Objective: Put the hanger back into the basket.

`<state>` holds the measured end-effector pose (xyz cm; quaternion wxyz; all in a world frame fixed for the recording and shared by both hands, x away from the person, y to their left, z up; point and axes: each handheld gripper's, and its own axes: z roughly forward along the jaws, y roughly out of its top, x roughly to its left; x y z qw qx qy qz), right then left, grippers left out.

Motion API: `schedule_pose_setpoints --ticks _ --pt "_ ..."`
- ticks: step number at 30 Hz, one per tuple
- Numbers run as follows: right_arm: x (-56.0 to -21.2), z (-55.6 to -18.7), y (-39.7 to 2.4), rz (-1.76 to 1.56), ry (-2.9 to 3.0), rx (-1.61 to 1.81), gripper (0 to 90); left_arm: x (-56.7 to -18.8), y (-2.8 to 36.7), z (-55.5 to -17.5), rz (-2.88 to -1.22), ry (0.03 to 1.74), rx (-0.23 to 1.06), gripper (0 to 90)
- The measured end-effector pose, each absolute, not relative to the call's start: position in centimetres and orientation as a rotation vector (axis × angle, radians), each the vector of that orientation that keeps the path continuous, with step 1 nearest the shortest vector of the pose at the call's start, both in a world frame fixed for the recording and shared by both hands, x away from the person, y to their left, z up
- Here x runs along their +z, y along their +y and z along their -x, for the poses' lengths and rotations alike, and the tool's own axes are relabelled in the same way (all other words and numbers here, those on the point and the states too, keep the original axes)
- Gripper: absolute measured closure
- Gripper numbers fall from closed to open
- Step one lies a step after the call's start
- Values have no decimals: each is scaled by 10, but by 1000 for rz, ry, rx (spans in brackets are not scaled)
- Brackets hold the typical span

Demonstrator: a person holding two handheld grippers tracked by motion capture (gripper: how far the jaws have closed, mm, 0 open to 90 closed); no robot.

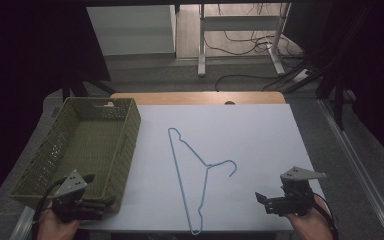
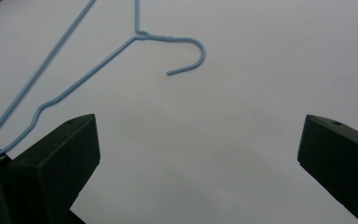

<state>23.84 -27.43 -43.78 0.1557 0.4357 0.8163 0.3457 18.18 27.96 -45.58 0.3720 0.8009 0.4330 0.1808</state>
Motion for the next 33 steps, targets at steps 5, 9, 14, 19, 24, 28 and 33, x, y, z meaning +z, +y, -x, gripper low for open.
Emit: schedule_pose_setpoints --ticks 5,9,14,19,24,28,33 --pt "-436 -243 -268 -1248 2377 974 0 -455 277 -182 -2058 1129 442 9" --pt "-434 -247 -264 -1235 2387 965 0 -453 275 -181 -2056 1126 445 9" --pt "-429 -252 -261 -1232 2389 954 0 -453 275 -181 -2064 1125 471 6" --pt "-428 -259 -257 -1211 2401 924 0 -453 277 -181 -2060 1129 473 6" --pt "-430 -268 -251 -1189 2419 878 0 -453 278 -181 -2057 1133 482 6" --pt "-429 -276 -249 -1188 2426 850 0 -454 278 -181 -2062 1131 483 7" --pt "-428 -286 -249 -1206 2428 856 0 -455 278 -181 -2072 1130 487 7"
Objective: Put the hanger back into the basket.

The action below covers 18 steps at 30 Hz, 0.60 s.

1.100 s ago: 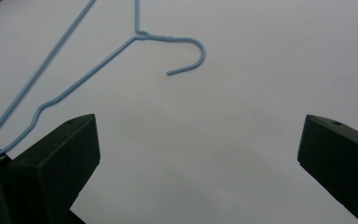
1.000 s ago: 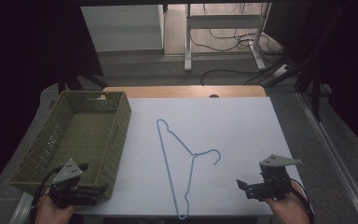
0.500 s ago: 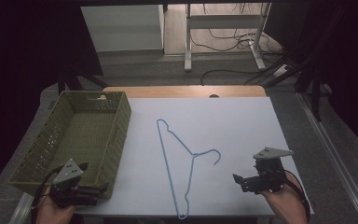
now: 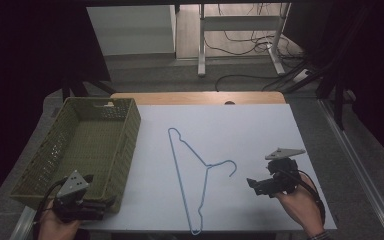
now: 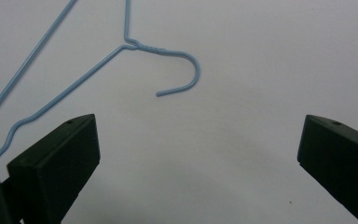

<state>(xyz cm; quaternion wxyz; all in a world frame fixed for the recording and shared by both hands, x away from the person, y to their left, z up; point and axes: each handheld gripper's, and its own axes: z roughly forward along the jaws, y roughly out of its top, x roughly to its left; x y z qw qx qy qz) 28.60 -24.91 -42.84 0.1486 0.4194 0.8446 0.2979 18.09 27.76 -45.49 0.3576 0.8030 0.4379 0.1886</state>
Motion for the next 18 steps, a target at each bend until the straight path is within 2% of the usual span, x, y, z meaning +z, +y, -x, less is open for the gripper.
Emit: schedule_pose_setpoints --ticks 18 --pt "-432 -318 -239 -1246 2469 834 0 -454 278 -181 -2077 1121 494 6"
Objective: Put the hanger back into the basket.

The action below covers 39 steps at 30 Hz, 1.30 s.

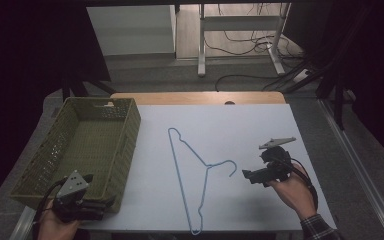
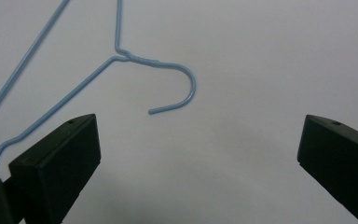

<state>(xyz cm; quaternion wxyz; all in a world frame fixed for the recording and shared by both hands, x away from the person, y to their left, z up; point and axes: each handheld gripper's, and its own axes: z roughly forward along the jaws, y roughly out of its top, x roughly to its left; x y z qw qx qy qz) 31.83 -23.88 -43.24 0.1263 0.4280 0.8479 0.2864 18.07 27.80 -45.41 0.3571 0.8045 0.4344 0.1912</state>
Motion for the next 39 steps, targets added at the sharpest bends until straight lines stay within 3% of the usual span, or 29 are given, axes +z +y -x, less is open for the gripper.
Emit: schedule_pose_setpoints --ticks 39 --pt "-455 -377 -187 -1254 2611 592 6 -455 278 -182 -2080 1122 472 5"
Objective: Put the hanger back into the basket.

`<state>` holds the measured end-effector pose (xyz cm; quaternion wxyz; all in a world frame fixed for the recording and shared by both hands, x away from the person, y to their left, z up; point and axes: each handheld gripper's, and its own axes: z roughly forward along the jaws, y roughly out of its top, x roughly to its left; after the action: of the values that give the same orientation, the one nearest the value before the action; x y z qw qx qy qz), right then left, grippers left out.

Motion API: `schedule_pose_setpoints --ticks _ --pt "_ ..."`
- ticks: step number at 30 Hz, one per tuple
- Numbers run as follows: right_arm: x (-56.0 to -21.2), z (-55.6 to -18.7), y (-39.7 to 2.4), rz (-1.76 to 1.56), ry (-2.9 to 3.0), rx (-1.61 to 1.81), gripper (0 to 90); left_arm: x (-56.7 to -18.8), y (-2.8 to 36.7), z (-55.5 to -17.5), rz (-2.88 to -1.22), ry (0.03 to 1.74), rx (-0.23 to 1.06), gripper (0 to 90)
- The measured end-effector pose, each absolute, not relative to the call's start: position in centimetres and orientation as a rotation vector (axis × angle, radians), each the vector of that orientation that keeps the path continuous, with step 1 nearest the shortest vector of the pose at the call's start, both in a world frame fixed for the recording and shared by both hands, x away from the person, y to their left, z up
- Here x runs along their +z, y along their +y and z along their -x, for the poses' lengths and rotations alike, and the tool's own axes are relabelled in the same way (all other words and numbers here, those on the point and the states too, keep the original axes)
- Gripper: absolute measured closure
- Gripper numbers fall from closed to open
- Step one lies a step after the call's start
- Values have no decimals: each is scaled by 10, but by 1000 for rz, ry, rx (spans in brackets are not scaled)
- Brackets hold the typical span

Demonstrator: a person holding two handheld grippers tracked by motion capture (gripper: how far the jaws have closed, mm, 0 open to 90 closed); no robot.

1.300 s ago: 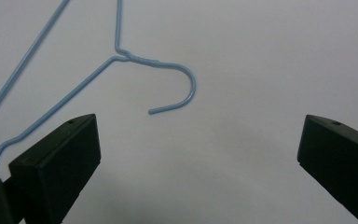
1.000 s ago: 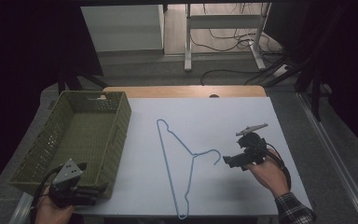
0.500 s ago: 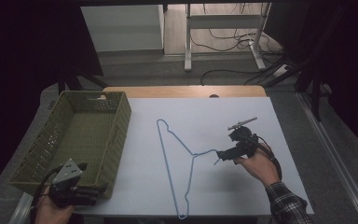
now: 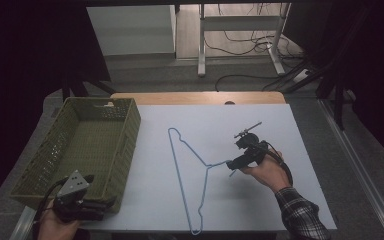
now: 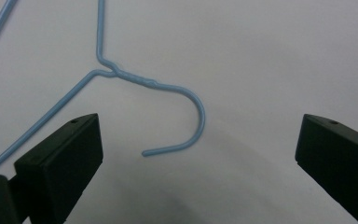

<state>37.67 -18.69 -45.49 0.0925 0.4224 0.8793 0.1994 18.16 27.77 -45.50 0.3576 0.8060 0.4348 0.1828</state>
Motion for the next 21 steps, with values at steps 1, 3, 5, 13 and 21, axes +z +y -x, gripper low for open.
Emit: schedule_pose_setpoints --ticks 1,3,5,13,21 --pt "-456 -378 -185 -1254 2612 585 13 -455 278 -182 -2080 1122 473 5" --pt "-457 -380 -183 -1250 2617 574 27 -455 278 -182 -2079 1123 471 6" --pt "-459 -382 -180 -1247 2613 559 46 -455 278 -182 -2080 1123 472 6" --pt "-465 -388 -176 -1233 2636 504 168 -455 279 -182 -2083 1124 474 6" --pt "-476 -393 -170 -1227 2672 449 273 -456 279 -182 -2083 1127 473 6"
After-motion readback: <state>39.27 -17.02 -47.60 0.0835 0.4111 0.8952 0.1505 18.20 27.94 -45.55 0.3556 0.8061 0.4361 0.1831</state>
